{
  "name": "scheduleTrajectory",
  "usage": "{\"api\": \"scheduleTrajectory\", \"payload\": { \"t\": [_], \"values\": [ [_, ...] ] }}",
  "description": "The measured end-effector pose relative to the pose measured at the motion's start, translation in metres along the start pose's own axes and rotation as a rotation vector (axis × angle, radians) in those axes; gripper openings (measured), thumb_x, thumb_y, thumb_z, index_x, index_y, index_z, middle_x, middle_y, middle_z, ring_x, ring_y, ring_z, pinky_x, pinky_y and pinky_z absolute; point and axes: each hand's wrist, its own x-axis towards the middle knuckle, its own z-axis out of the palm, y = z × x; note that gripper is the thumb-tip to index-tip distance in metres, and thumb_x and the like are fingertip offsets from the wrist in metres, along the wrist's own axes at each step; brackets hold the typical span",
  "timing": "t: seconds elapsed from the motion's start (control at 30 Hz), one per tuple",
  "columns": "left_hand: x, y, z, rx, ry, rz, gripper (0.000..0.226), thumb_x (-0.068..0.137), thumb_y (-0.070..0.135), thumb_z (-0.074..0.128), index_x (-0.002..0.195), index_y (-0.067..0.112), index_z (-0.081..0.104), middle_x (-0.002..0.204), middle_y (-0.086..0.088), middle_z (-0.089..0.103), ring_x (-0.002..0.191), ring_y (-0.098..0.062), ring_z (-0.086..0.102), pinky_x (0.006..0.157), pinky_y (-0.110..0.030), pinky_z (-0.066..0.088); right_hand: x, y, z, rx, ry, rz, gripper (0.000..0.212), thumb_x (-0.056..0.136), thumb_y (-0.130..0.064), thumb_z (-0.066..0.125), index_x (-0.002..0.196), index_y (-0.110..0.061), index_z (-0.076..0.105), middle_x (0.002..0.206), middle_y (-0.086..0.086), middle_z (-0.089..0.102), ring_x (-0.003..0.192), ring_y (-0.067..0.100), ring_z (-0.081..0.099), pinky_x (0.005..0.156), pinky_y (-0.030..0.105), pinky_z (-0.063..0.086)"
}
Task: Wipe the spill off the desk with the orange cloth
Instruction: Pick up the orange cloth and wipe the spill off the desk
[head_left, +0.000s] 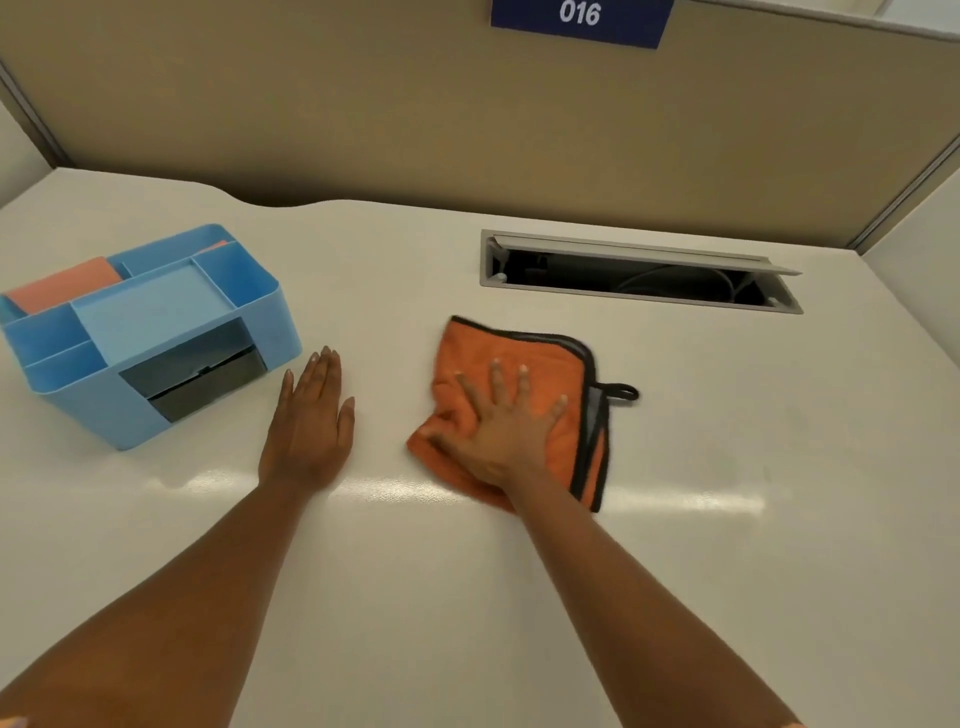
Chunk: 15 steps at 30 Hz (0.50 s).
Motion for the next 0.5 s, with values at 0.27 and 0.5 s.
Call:
{"api": "scheduleTrajectory", "payload": {
  "t": [0.27, 0.5],
  "values": [
    [-0.003, 0.001, -0.004, -0.072, 0.104, -0.021, 0.059, 0.09, 0.029, 0.017, 0.143, 0.004, 0.015, 0.153, -0.015, 0.02, 0.143, -0.025, 0.016, 0.117, -0.04, 0.005, -0.07, -0.021, 0.02, 0.047, 0.045, -0.408, 0.062, 0.077, -0.06, 0.042, 0.135, -0.047, 0.026, 0.157, -0.005, 0.012, 0.145, 0.024, -0.005, 0.093, 0.061, -0.031],
    [-0.007, 0.0, -0.005, -0.036, 0.102, -0.038, 0.059, 0.091, 0.03, 0.013, 0.143, 0.003, 0.014, 0.153, -0.016, 0.021, 0.143, -0.026, 0.016, 0.118, -0.041, 0.006, -0.077, 0.058, 0.001, 0.007, 0.084, -0.174, 0.06, 0.077, -0.061, 0.042, 0.134, -0.053, 0.024, 0.155, -0.017, 0.014, 0.145, 0.017, -0.003, 0.098, 0.07, -0.019]
  ]
}}
